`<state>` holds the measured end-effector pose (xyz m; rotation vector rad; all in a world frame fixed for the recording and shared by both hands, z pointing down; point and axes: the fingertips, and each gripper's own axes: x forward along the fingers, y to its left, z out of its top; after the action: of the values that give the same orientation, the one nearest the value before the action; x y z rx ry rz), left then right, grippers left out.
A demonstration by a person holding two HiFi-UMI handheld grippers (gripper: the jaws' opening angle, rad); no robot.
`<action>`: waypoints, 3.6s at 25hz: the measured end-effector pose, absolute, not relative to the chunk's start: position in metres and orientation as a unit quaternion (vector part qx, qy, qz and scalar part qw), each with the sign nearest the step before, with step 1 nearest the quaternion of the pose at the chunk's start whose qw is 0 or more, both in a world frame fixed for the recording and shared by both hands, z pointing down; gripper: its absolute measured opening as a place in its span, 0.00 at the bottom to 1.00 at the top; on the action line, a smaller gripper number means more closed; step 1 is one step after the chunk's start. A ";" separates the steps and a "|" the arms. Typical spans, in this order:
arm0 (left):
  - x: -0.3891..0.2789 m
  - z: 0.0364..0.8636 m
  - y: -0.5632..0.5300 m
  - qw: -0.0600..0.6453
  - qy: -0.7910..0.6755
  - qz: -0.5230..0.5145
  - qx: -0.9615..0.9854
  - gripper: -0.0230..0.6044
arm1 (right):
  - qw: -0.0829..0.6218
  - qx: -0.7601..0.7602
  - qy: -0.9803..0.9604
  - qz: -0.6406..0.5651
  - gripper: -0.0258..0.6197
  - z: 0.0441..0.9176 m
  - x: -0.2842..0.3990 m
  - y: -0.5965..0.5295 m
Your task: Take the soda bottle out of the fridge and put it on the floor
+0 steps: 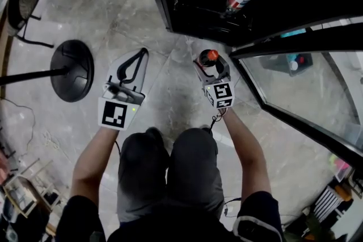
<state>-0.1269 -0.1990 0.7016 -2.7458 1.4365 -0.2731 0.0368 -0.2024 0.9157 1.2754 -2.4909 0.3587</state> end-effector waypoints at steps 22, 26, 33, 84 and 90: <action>-0.117 0.779 -0.194 0.022 0.437 -0.096 -0.894 0.08 | 0.186 0.466 -0.856 0.122 0.53 1.033 0.040 -0.199; -0.116 0.793 -0.193 0.021 0.436 -0.099 -0.894 0.08 | 0.183 0.474 -0.852 0.125 0.53 1.044 0.043 -0.198; -0.110 0.812 -0.191 0.018 0.432 -0.097 -0.896 0.08 | 0.170 0.486 -0.849 0.120 0.53 1.054 0.046 -0.201; -0.104 0.853 -0.188 0.017 0.439 -0.092 -0.894 0.08 | 0.111 0.502 -0.856 0.046 0.14 0.975 0.087 -0.139; -0.106 0.847 -0.185 0.016 0.441 -0.095 -0.893 0.08 | 0.117 0.504 -0.855 0.025 0.07 0.959 0.092 -0.136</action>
<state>-0.1060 -0.1853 0.8468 -2.7766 1.3704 -0.2964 0.0922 -0.1362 0.9589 1.4758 -2.5025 0.0745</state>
